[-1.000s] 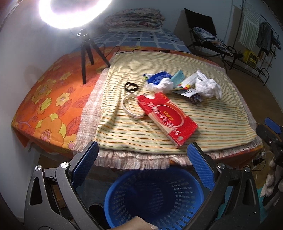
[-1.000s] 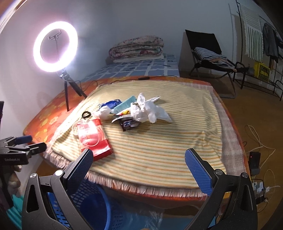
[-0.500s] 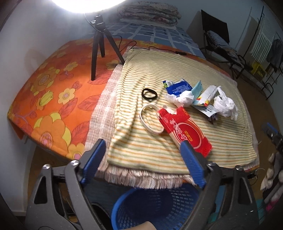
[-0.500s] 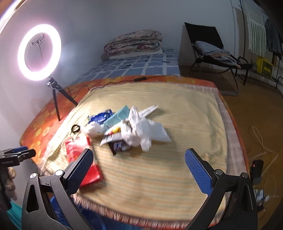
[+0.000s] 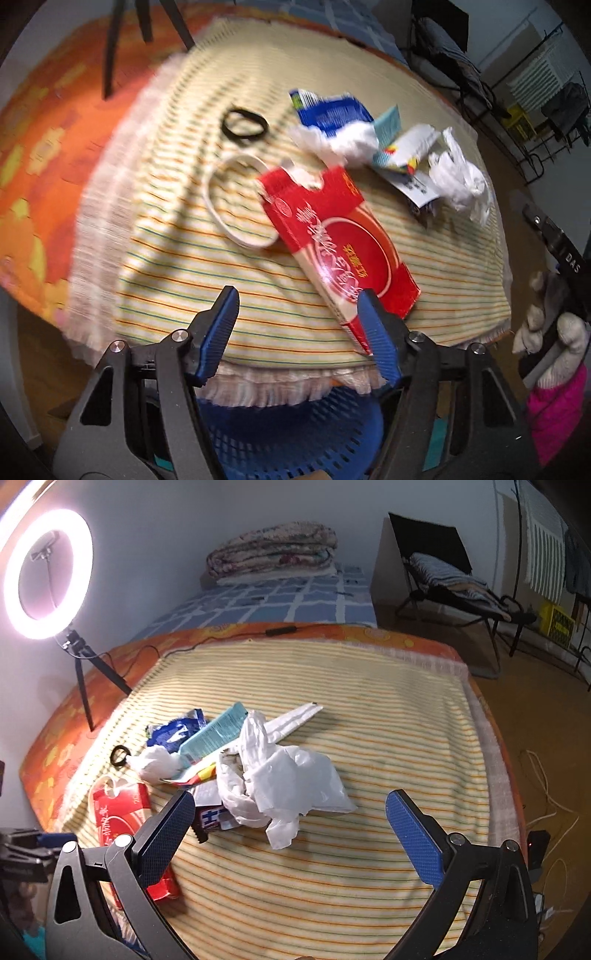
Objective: Collect trash
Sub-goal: 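Grasp the red carton with the left tool while the right tool grasps the white plastic bag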
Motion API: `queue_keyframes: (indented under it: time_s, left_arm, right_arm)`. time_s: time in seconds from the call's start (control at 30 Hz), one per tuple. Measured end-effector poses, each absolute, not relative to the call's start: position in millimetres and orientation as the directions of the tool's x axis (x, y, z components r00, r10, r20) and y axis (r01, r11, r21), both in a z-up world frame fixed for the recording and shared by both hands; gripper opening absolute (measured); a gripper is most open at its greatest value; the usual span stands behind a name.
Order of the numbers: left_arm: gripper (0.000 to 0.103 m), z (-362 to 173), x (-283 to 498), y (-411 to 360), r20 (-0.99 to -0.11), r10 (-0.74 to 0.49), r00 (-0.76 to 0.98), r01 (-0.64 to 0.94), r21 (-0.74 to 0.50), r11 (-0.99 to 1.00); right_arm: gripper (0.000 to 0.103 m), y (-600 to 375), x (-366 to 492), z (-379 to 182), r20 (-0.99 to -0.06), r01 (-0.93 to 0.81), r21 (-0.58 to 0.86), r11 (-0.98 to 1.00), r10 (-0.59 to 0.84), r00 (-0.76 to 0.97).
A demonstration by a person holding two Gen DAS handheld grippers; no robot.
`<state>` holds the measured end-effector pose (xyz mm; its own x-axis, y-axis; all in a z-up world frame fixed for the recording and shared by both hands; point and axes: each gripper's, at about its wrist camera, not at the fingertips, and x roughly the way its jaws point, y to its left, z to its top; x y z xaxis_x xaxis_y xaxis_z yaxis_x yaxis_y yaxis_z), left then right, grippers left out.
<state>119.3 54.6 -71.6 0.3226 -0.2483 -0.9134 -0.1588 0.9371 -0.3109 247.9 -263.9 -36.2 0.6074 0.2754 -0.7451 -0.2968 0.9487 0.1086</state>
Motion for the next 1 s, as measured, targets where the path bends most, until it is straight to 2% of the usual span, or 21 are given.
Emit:
queue_keyframes:
  time_s: [0.13, 0.4, 0.6, 0.63, 0.7, 0.77, 0.9, 0.97, 1.0]
  left_arm:
    - [0.069, -76, 127, 49, -0.905, -0.3, 0.303, -0.159, -0.358, 0.92]
    - [0.069, -92, 144, 38, -0.91, -0.3, 0.284, -0.196, -0.362, 0.911]
    - [0.067, -95, 158, 14, -0.915, -0.271, 0.297, -0.19, -0.335, 0.923]
    - [0.061, -94, 161, 9, -0.915, -0.268, 0.302, -0.191, -0.333, 0.923]
    - [0.057, -93, 165, 3, -0.914, -0.261, 0.311, -0.197, -0.331, 0.923]
    - [0.049, -89, 171, -3, -0.912, -0.252, 0.324, -0.193, -0.324, 0.926]
    - [0.04, -69, 179, -17, -0.901, -0.222, 0.372, -0.166, -0.3, 0.939]
    - [0.036, -60, 178, -19, -0.895, -0.219, 0.389, -0.147, -0.295, 0.944]
    - [0.035, -56, 180, -23, -0.891, -0.217, 0.398, -0.138, -0.292, 0.946]
  right_arm:
    - [0.102, -259, 256, -39, -0.754, -0.304, 0.119, 0.945, 0.285, 0.592]
    - [0.102, -259, 279, -62, -0.797, -0.235, 0.123, 0.964, 0.237, 0.556]
    - [0.102, -276, 295, -81, -0.814, -0.163, 0.275, 0.948, 0.32, 0.486]
    - [0.102, -279, 298, -85, -0.815, -0.149, 0.311, 0.939, 0.344, 0.467]
    - [0.098, -283, 299, -91, -0.812, -0.13, 0.362, 0.923, 0.381, 0.442]
    - [0.081, -287, 301, -96, -0.799, -0.115, 0.428, 0.896, 0.435, 0.415]
    - [0.062, -291, 300, -99, -0.766, -0.102, 0.511, 0.853, 0.506, 0.396]
    - [0.044, -289, 299, -99, -0.753, -0.111, 0.536, 0.837, 0.533, 0.385]
    - [0.041, -287, 298, -99, -0.75, -0.116, 0.542, 0.832, 0.541, 0.38]
